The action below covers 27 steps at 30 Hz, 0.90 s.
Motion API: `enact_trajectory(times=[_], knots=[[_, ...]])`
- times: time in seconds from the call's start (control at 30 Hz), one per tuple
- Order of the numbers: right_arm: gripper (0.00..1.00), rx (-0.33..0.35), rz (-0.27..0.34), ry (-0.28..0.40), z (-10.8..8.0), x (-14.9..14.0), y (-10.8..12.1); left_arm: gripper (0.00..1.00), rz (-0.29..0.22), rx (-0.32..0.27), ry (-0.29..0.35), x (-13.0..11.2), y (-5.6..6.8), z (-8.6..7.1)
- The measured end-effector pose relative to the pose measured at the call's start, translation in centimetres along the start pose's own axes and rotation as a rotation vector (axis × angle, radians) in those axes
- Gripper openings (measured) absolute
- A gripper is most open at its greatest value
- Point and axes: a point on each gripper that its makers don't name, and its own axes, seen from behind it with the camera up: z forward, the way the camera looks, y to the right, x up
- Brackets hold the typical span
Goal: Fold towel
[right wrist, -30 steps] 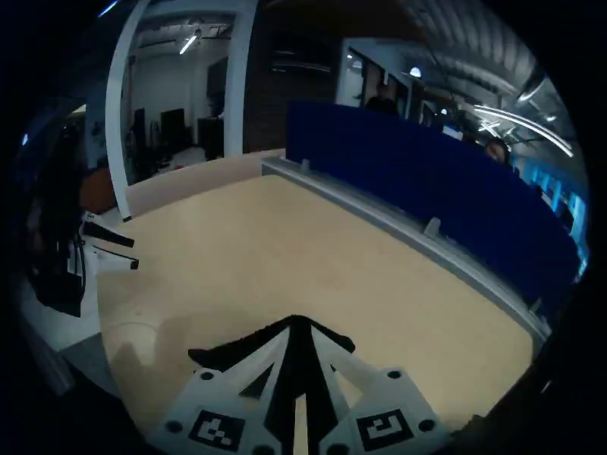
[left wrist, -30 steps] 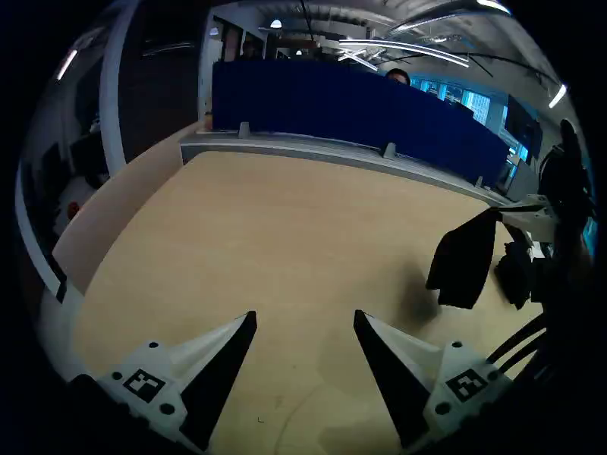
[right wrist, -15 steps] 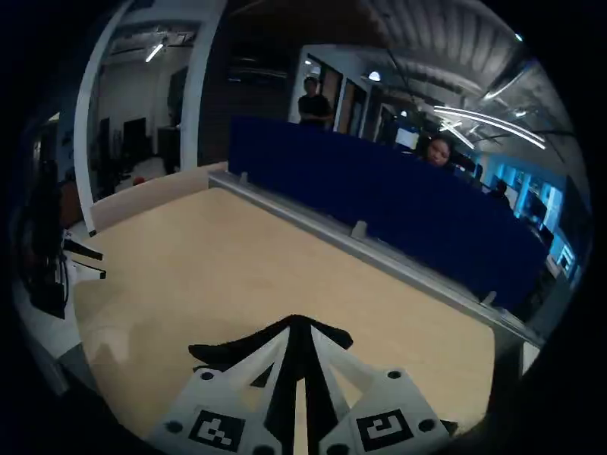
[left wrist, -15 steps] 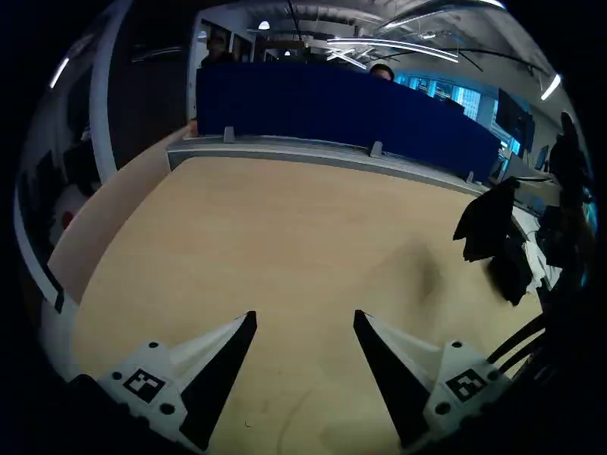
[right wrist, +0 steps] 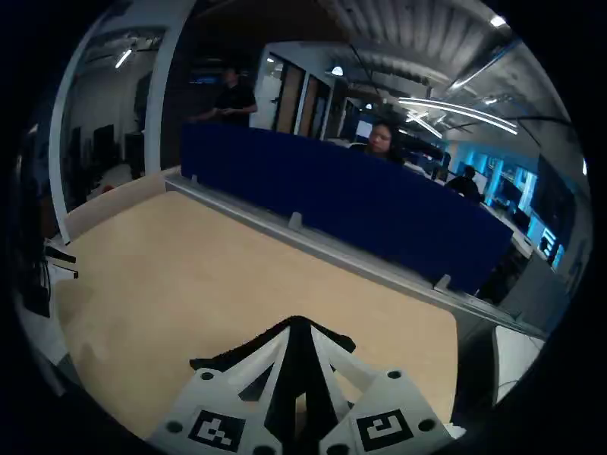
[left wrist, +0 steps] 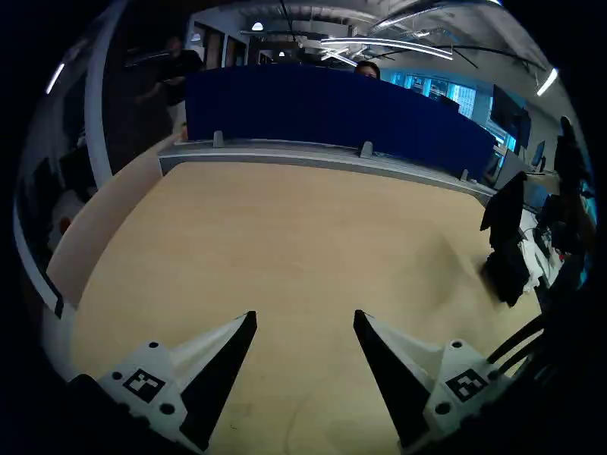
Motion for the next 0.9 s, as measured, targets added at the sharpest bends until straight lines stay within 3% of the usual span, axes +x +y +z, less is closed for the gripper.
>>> enact_trajectory(times=[0.4,0.7,0.9], knots=[[0.04,-0.028,0.037,-0.024,0.3,-1.6,5.2,0.95,0.019,-0.001,-0.001,0.5,2.4,-0.2],[0.04,-0.033,0.054,-0.038,0.1,-3.0,6.7,0.95,0.022,-0.004,-0.003,0.4,3.6,-0.1],[0.04,-0.038,0.063,-0.043,-1.1,-4.1,7.3,0.95,0.032,-0.011,-0.005,0.5,4.4,0.0]])
